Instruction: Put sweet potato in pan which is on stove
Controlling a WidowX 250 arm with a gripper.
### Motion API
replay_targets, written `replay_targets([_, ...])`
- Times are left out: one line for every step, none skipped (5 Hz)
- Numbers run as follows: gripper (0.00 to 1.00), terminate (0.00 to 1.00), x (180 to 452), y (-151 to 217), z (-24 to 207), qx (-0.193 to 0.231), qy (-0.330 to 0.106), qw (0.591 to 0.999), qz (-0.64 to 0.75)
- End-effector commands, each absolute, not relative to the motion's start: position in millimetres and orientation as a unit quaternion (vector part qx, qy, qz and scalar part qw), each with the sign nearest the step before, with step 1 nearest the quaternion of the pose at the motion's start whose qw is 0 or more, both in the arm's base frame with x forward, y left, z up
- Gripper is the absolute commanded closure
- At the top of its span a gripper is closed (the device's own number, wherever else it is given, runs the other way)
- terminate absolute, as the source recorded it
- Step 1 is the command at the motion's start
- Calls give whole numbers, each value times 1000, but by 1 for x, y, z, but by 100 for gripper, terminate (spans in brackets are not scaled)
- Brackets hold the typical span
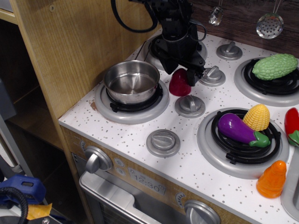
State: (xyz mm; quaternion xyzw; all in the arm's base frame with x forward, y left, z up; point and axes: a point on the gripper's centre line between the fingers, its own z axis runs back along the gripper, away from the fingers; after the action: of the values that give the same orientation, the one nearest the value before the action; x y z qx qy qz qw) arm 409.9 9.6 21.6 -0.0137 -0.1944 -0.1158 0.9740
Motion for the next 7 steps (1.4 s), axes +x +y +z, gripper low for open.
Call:
replay_targets([0, 0, 416, 16, 21, -24, -223, 969, -106])
replay_targets([100, 0, 415, 14, 25, -20, -212, 972, -99])
replay_targets([100, 0, 418, 16, 27, -22, -210, 972, -101])
replay_targets([100, 0, 424, 16, 42, 0, -212, 971, -112])
replay_targets([100, 0, 424, 19, 64, 47, -225, 962, -145])
replay_targets([100, 0, 411, 28, 85, 65, -205, 966, -145])
replay_targets([100, 0, 390, 30, 99, 96, -205, 965, -132])
